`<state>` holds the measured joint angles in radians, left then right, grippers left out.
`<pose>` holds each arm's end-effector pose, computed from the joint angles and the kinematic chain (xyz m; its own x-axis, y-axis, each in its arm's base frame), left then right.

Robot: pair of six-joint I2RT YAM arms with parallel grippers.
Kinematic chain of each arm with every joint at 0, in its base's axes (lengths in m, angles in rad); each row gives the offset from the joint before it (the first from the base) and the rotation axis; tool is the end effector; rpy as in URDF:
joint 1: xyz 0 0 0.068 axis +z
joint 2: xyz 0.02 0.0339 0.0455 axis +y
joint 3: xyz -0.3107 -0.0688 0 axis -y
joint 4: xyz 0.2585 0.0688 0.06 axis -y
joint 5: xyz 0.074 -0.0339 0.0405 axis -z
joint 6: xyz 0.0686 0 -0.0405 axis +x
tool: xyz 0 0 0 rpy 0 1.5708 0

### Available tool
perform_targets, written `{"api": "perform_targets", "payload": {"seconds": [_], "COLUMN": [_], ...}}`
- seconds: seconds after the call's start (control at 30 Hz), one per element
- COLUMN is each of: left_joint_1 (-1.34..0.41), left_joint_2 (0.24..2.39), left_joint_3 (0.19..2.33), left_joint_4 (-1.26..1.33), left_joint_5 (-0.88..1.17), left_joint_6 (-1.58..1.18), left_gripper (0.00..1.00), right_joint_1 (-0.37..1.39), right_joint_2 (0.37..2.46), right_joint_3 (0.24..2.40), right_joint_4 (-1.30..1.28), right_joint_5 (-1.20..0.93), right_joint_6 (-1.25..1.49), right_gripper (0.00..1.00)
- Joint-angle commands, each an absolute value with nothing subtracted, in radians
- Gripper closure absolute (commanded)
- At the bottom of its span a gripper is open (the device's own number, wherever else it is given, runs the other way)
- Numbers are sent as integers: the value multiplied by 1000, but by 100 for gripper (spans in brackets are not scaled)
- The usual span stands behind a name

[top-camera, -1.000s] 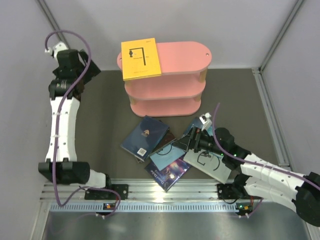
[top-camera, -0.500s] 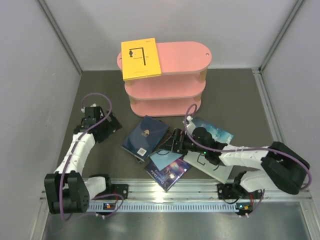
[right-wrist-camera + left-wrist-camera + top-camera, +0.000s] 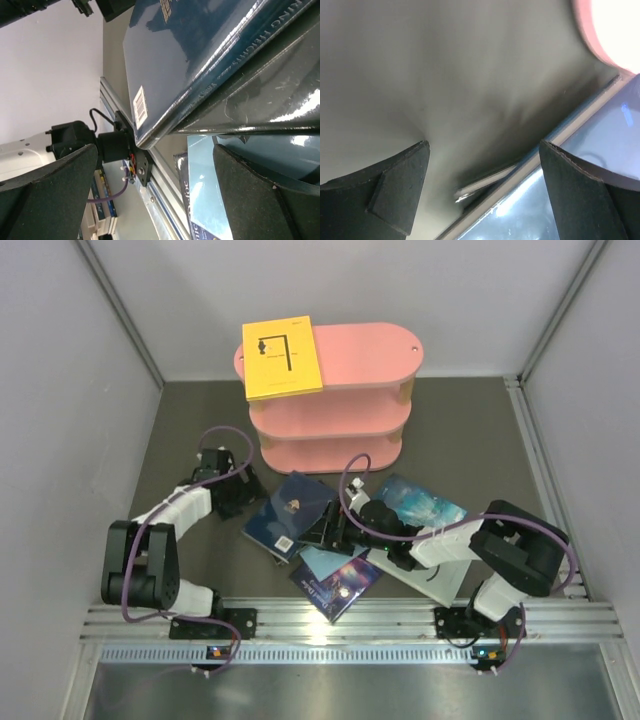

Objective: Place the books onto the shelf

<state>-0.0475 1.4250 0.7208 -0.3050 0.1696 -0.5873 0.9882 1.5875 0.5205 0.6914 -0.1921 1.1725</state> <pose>0.2853 -0.0252 0.1794 -0.7795 -0.5097 -0.3641 -0.3548 0.8383 -0.4140 0.1728 0.2861 0.1749 -0.9239 0.2423 -0.2963 -0.1698 0.4343 0.8846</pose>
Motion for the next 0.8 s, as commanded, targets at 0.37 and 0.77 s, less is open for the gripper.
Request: {"api": "perform_targets", "payload": {"seconds": [0.37,0.77], "left_joint_1": [-489,-741], "left_joint_2": [1266,1086], "left_joint_3": [741,727], "left_joint_4": [-421,-554], "left_joint_5": [-24,-127], "left_joint_6": [-785,-991], "left_gripper": [4,4], "right_joint_1": [1014,1014], "right_joint_2": [1614,1447], "right_joint_3": [534,426], "right_joint_4": [779,683], "right_joint_5": [-152,-3], "right_joint_6": [1215,1238], "right_gripper": [3,44]}}
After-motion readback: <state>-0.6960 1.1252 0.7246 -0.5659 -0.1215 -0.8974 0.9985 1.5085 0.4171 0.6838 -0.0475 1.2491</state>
